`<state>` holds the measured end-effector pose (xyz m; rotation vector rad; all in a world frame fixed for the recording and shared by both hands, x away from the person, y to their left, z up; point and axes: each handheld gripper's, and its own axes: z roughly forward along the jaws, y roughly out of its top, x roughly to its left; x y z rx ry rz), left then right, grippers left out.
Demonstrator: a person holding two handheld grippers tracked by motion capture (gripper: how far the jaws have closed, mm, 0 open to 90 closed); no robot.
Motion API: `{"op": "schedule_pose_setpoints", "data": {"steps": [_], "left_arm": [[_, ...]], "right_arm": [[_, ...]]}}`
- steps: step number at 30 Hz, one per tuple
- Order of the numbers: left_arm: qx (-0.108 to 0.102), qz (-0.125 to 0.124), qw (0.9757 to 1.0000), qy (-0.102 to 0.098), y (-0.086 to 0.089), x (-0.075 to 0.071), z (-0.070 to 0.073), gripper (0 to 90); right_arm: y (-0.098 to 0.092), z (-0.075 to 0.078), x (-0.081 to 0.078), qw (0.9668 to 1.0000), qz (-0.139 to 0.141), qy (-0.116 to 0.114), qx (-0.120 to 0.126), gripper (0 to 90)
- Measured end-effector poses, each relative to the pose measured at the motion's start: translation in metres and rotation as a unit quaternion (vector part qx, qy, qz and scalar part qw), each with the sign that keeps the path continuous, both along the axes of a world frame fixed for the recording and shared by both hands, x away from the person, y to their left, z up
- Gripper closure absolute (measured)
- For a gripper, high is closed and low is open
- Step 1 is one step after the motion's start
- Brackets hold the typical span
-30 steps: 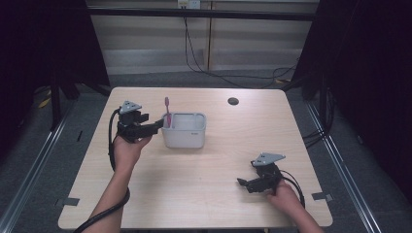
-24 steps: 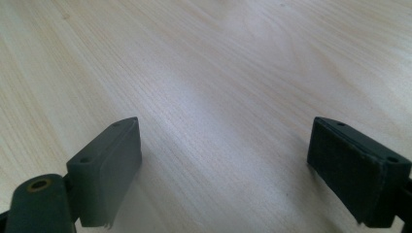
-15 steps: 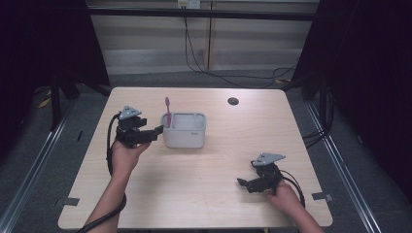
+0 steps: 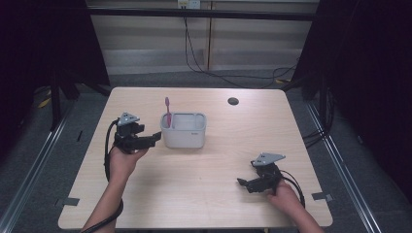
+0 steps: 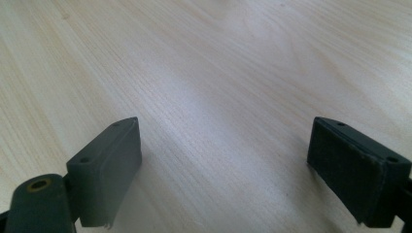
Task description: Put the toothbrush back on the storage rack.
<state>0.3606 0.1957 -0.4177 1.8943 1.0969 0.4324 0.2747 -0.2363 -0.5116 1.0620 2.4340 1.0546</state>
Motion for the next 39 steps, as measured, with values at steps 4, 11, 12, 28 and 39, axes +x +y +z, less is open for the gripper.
{"op": "schedule_pose_setpoints", "data": {"steps": [4,11,12,28,39], "left_arm": [[0.005,-0.002,1.0000,0.005,0.001,-0.002,-0.005,24.7],[0.007,0.002,0.9999,0.009,0.007,-0.007,-0.013,24.3],[0.008,0.002,0.9999,0.010,0.008,-0.008,-0.014,24.3],[0.020,0.002,0.9995,0.025,0.024,-0.015,-0.030,23.6],[0.026,0.007,0.9991,0.033,0.036,-0.020,-0.039,23.4]], "right_arm": [[0.000,0.000,0.000,1.0000,0.000,0.000,0.000,11.8],[0.000,0.000,0.000,1.0000,0.000,0.000,0.000,11.8],[0.000,0.000,0.000,1.0000,0.000,0.000,0.000,11.8],[0.000,0.000,0.000,1.0000,0.000,0.000,0.000,11.8],[0.000,0.000,0.000,1.0000,0.000,0.000,0.000,11.8]]}}
